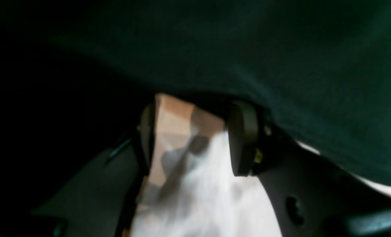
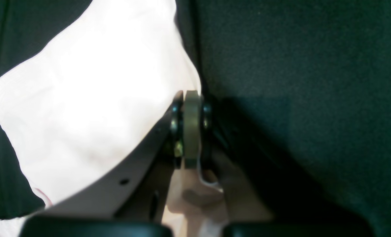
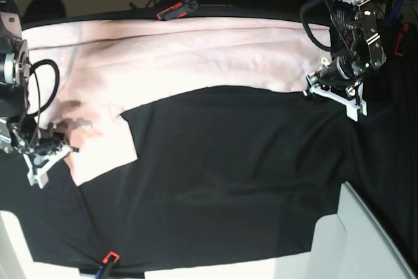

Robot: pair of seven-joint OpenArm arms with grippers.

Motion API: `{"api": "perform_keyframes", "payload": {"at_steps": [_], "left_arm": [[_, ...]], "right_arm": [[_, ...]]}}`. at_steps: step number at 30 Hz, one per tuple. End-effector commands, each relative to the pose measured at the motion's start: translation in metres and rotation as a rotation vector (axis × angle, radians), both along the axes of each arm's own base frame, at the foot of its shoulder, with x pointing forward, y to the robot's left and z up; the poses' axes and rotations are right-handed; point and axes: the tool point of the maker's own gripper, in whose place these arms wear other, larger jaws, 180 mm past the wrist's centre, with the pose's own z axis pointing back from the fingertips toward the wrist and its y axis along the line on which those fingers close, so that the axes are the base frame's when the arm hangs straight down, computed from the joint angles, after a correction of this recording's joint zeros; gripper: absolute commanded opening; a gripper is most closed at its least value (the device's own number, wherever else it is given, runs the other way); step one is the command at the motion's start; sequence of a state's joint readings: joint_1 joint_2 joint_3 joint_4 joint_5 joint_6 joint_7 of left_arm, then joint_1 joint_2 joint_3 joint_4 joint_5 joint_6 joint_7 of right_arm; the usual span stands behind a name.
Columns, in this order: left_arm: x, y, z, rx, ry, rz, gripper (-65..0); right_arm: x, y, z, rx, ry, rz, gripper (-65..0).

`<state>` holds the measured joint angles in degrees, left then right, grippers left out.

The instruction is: Fold the T-shirt properly

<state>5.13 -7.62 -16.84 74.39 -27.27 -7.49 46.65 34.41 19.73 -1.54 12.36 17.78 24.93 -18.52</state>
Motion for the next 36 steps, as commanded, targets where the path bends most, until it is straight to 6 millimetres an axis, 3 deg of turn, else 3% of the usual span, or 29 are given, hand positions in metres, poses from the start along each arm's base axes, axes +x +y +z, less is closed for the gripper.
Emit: {"api": "perform_keyframes", "payload": {"at_steps": [1,4,5,10,15,21,25,29,36], "left_arm": [[-0.001,0.002,0.0,-0.003,0.006,0.003,-41.7],[-0.001,0.004,-0.002,-0.007,0.01,0.013,-63.3],[0.0,0.005,-0.001,-0.006,0.008,0.013,-65.0],[0.008,0.006,0.012,0.015,-0.033,0.002,-65.0],[0.031,0.007,0.051,0.062,-0.139,-0.025,-65.0],[0.047,0.002,0.095,0.097,-0.206,-0.073,-65.0],[0.057,0.0,0.124,0.132,-0.28,-0.091,-65.0],[0.06,-0.001,0.132,0.14,-0.302,-0.094,-65.0],[0.078,-0.001,0.151,0.146,-0.361,-0.092,-65.0]], "right_arm": [[0.012,-0.001,0.011,0.001,-0.025,0.013,-65.0],[0.011,-0.008,0.013,-0.008,-0.026,0.007,-65.0],[0.011,-0.008,0.013,-0.008,-0.026,0.007,-65.0],[0.011,-0.008,0.013,-0.008,-0.026,0.007,-65.0],[0.015,-0.007,0.016,-0.007,-0.038,0.007,-65.0],[0.033,-0.008,0.037,-0.027,-0.09,0.034,-65.0],[0.046,-0.015,0.058,-0.061,-0.119,0.06,-65.0],[0.06,-0.016,0.082,-0.094,-0.154,0.09,-65.0],[0.071,-0.051,0.125,-0.106,-0.214,0.01,-65.0]]}}
